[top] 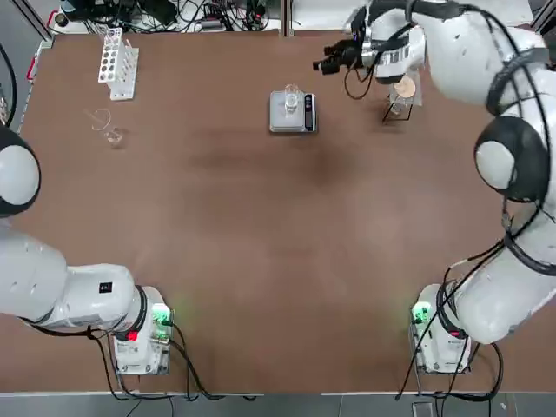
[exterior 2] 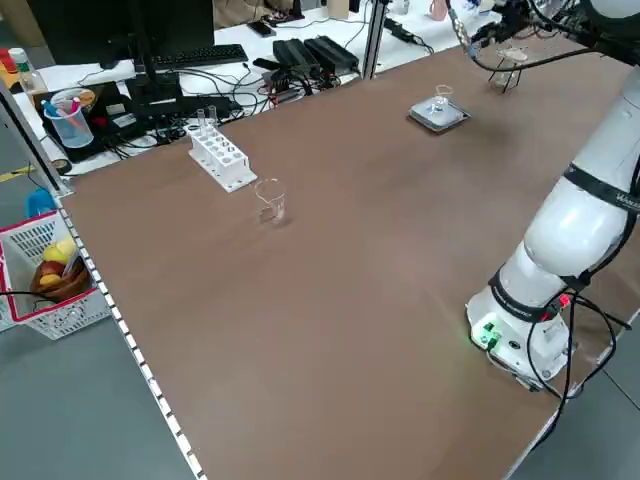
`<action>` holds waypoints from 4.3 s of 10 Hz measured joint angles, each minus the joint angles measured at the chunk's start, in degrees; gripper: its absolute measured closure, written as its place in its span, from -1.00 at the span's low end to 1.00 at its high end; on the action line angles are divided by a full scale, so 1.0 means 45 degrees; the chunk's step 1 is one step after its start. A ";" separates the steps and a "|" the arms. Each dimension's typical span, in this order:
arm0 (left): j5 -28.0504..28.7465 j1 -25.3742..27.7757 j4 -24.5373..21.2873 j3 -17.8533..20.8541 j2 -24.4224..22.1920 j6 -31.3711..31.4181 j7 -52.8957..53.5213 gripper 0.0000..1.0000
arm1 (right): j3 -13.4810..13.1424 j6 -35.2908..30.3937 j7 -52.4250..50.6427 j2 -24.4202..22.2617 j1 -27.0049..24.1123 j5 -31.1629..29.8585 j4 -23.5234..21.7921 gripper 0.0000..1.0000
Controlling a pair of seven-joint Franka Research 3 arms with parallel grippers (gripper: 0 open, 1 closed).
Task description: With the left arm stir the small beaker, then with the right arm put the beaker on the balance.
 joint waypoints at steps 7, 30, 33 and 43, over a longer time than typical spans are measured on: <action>0.0000 0.0030 0.0000 0.0009 0.0002 0.0000 0.0000 -0.98 | -0.0238 -0.0980 1.2802 -0.0680 -0.0018 -0.8517 0.0989 -0.99; 0.0000 0.0004 0.0054 -0.0476 -0.0004 0.0000 0.0000 -0.98 | -0.2664 -1.2233 2.4611 -0.2409 -0.3175 -1.9426 0.6379 -0.99; 0.0000 0.0016 0.0057 -0.0480 -0.0004 0.0000 0.0000 -0.98 | -0.1334 -1.2858 2.4402 -0.3126 -0.5122 -1.9607 0.6405 -0.99; 0.0000 0.0015 0.0057 -0.0491 -0.0004 -0.0001 0.0000 -0.98 | -0.0279 -1.2529 2.2120 -0.4247 -0.6097 -2.0306 0.4635 -0.99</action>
